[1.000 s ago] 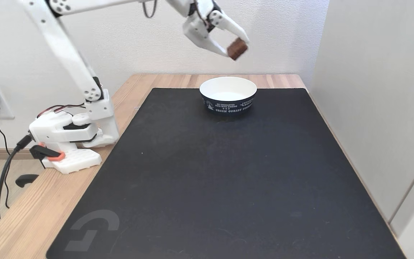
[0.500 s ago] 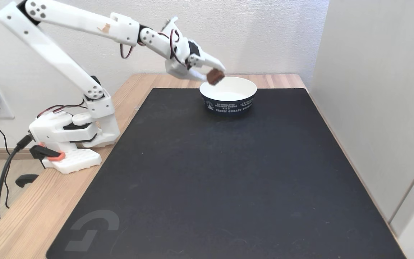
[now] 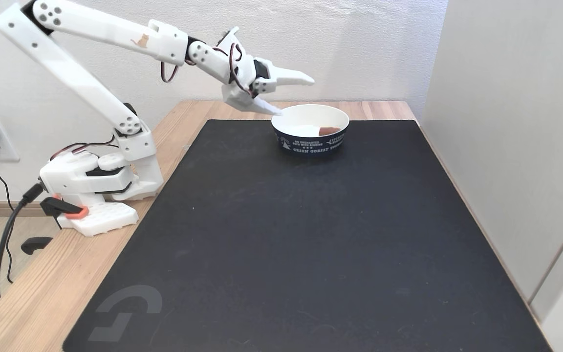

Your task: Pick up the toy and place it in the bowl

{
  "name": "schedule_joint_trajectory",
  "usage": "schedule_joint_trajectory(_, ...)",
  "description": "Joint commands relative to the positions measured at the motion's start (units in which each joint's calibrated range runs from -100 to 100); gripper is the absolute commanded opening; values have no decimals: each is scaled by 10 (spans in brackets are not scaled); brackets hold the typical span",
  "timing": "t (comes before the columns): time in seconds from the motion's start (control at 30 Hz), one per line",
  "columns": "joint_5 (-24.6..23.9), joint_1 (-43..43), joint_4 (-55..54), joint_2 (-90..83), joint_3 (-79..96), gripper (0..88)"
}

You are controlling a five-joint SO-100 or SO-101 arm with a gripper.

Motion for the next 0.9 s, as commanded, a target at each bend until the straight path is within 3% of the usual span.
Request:
schedule_joint_trajectory(0.0, 3, 16, -10, -42, -11, 322)
schedule_joint_trajectory(0.13, 3, 70, -2, -127, 24, 162)
schedule_joint_trajectory(0.17, 3, 108, -2, -178, 60, 68)
schedule_joint_trajectory(0.23, 3, 148, -2, -233, 107, 12)
schedule_joint_trajectory(0.33, 11, 230, -2, -363, 233, 22)
schedule_joint_trajectory(0.5, 70, 316, 10, -570, 401, 22)
schedule_joint_trajectory(0.67, 136, 345, 191, -709, 407, 21)
schedule_joint_trajectory(0.87, 182, 345, 344, -719, 407, 21)
